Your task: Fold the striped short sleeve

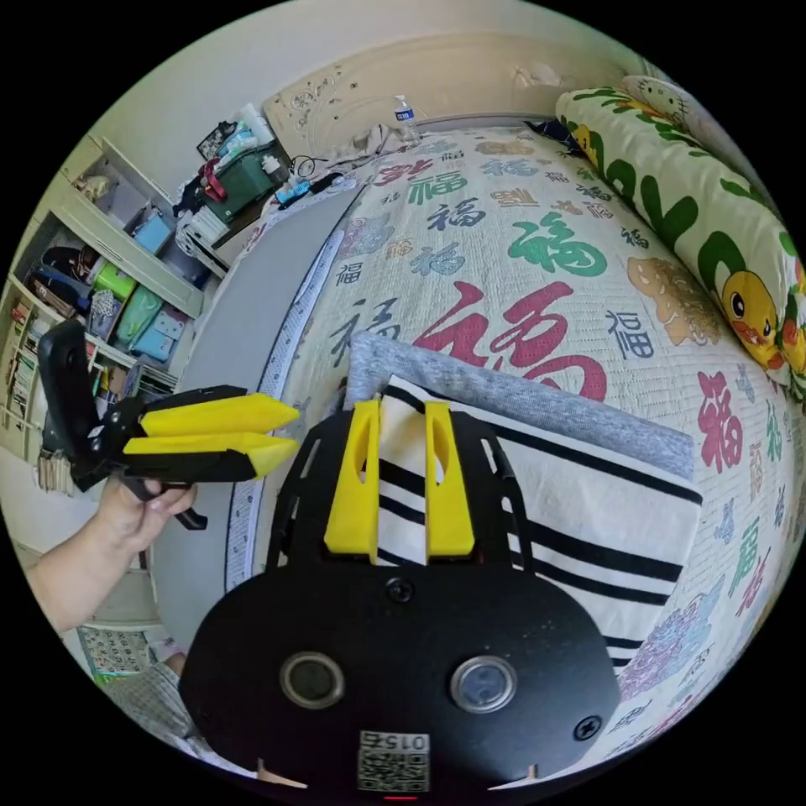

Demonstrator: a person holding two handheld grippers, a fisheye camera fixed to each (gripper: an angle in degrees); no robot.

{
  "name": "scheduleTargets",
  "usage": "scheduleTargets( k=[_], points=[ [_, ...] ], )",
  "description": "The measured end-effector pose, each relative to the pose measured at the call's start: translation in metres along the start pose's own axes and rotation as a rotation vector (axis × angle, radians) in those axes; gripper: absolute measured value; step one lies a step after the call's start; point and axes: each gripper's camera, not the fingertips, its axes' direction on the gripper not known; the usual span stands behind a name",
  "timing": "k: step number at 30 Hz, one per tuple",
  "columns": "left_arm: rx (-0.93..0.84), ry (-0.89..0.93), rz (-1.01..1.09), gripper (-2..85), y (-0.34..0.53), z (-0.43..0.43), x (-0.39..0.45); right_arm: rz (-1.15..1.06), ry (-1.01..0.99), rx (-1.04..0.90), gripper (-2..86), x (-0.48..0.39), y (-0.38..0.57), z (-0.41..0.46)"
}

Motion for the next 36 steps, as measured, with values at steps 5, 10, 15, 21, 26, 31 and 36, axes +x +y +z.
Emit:
scheduleTargets(
  k=[5, 10, 15, 21, 26, 31, 36],
  points=[
    [-0.016, 0.034, -0.001, 7.3, -0.013, 0.001, 0.018, 0.09, -0.087, 0.138, 1.1, 0.042, 0.062, -0.062],
    [-0.061, 0.005, -0.021, 8.4, -0.032, 0.012, 0.045, 0.202, -0.134, 0.196, 0.3, 0.093, 0.115, -0.111],
    [-0.1, -0.032, -0.04, 6.0, -0.047, 0.016, 0.075, 0.32, -0.144, 0.274, 0.2, 0.138, 0.158, -0.17],
    [-0.061, -0.05, -0.064, 0.7, -0.065, -0.027, 0.122, 0.414, -0.152, 0.347, 0.1, 0.173, 0.199, -0.251],
    [0.103, 0.005, -0.04, -0.1, -0.067, -0.12, 0.172, 0.396, -0.096, 0.474, 0.1, 0.168, 0.222, -0.36],
    [0.297, -0.007, -0.099, -0.4, -0.056, -0.247, 0.214, 0.372, -0.051, 0.678, 0.1, 0.145, 0.231, -0.506],
    [0.559, -0.066, -0.193, -0.7, -0.026, -0.39, 0.236, 0.277, -0.115, 0.804, 0.1, 0.102, 0.208, -0.6]
  ],
)
